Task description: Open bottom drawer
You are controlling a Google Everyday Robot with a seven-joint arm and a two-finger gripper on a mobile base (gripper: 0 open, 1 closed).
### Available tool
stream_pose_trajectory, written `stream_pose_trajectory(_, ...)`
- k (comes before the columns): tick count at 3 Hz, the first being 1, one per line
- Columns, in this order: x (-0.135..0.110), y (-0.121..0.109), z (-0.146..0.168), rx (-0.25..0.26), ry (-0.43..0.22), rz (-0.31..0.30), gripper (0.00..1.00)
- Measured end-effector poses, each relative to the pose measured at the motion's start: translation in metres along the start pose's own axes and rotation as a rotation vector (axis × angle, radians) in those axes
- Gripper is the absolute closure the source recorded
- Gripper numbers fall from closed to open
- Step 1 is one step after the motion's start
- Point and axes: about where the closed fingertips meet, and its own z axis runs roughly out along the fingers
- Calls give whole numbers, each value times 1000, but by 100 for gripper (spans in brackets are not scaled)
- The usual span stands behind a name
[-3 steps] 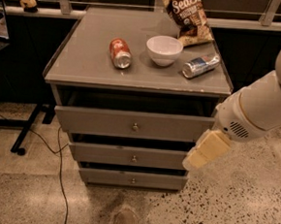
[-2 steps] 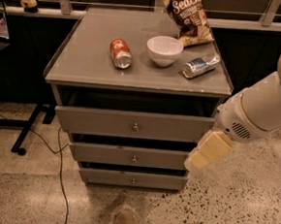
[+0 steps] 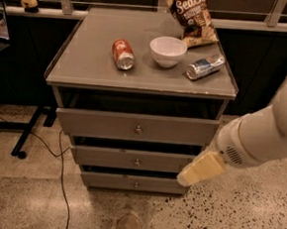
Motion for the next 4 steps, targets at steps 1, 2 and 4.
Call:
stream_pose_trajectory(1, 30, 12, 45, 24, -13, 165, 0)
stream_pose_trajectory(2, 48, 11, 84, 37, -60, 276, 0)
stream_pose_trajectory(4, 54, 11, 117, -19, -104, 318, 0)
